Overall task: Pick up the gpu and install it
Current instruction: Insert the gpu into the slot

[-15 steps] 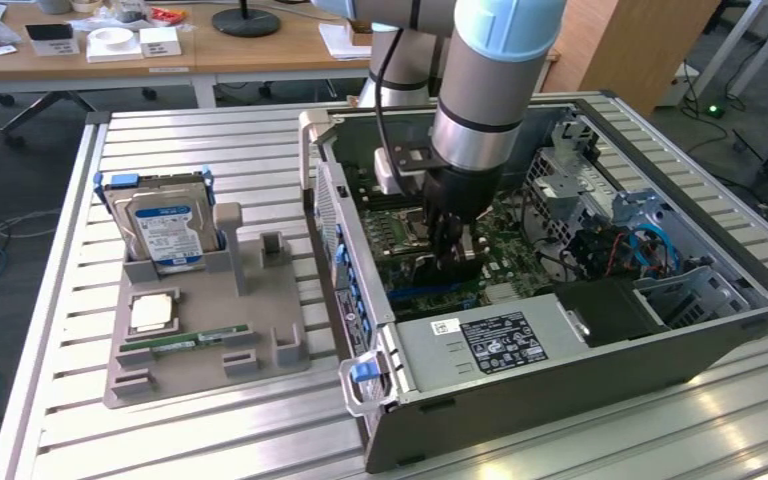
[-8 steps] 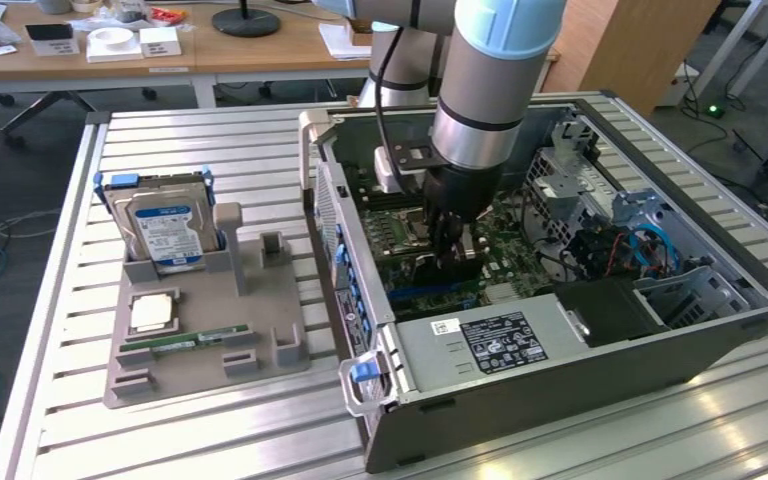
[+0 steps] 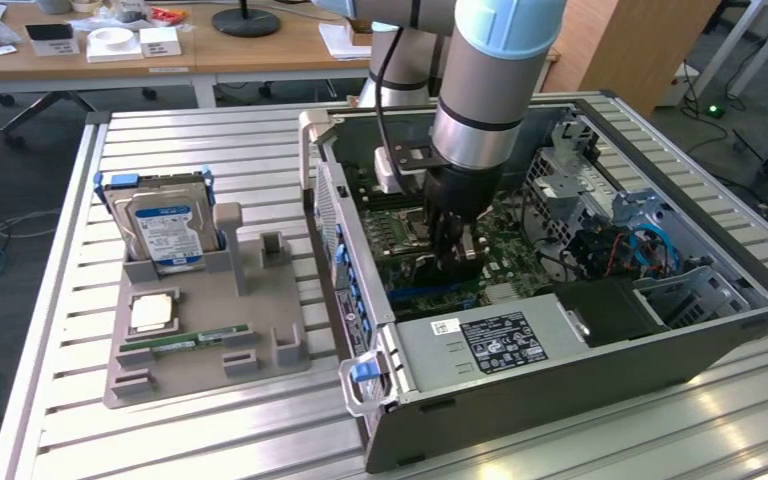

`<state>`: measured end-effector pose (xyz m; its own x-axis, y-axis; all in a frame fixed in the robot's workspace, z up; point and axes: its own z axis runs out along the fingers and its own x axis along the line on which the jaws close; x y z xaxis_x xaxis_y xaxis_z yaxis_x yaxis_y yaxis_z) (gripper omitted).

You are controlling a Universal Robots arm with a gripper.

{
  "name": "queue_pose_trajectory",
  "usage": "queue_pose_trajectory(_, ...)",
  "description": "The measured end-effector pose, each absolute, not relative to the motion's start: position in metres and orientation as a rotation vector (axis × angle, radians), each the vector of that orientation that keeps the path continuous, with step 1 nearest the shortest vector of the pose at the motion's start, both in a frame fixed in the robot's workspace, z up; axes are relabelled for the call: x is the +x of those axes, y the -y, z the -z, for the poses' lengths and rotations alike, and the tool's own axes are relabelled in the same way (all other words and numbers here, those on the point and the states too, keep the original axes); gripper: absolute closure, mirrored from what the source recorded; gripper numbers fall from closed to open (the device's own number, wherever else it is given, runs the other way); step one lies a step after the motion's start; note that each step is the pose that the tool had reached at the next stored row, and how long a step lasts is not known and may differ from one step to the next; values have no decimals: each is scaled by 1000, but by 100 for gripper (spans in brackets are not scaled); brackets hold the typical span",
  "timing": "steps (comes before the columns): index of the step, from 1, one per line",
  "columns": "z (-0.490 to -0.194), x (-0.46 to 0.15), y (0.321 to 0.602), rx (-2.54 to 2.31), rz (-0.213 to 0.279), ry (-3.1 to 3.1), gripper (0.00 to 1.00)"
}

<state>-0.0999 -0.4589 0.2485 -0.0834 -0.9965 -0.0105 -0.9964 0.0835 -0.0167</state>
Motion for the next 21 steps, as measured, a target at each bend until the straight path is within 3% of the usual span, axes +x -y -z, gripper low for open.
queue_pose_trajectory(21, -248, -100, 459, -2114, 8, -2298, 73)
